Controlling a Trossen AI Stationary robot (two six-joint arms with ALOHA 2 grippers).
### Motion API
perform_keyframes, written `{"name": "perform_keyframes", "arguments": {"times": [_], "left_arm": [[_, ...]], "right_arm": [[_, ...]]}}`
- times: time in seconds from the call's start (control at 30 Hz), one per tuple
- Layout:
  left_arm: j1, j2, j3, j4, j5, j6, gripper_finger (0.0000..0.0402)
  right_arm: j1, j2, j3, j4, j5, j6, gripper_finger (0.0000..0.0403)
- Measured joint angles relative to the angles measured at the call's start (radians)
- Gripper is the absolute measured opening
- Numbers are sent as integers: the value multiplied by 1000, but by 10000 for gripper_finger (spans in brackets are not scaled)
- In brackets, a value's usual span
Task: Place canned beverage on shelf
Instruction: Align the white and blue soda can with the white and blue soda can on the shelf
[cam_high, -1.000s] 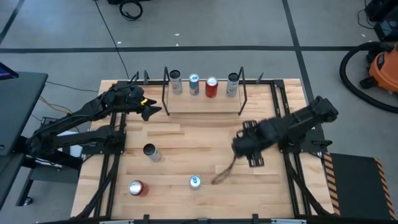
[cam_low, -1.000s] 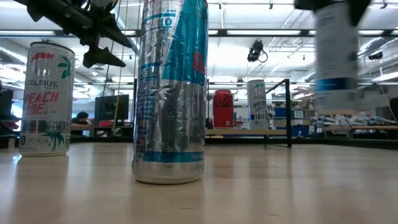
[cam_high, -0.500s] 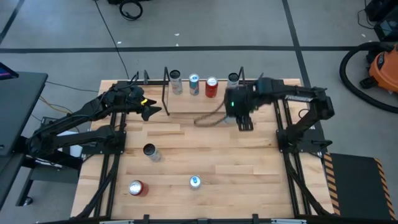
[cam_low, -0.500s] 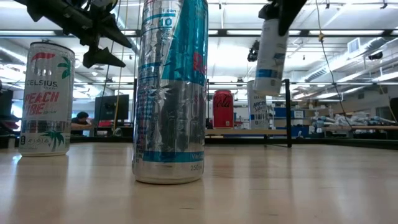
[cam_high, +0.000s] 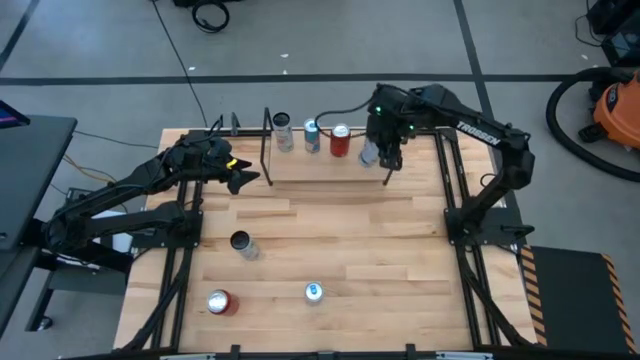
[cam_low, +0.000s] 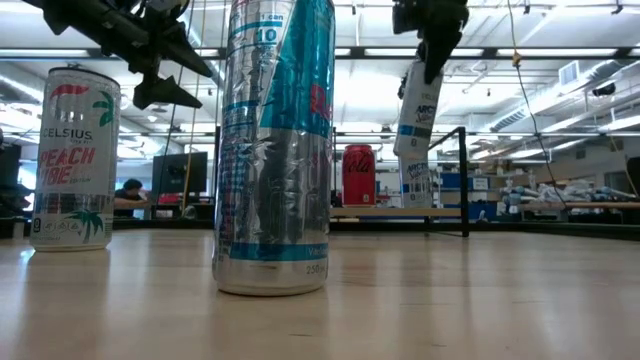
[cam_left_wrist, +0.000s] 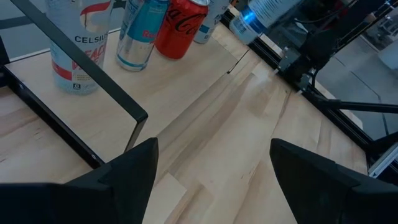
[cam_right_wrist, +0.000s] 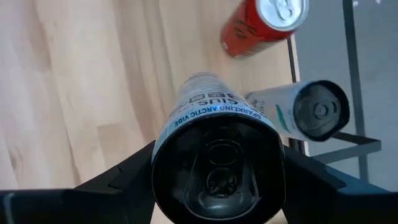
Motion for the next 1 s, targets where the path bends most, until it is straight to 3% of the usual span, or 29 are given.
{"name": "perform_keyframes", "arguments": {"times": [0.5,1.0], "left_arm": [[0,0,0,-33,-4,1,311],[0,0,0,-31,-7,25,311]], "right_arm": [[-57,113,0,-10,-63,-1,270],[-113,125,-62,22,-101,-5,270]]}}
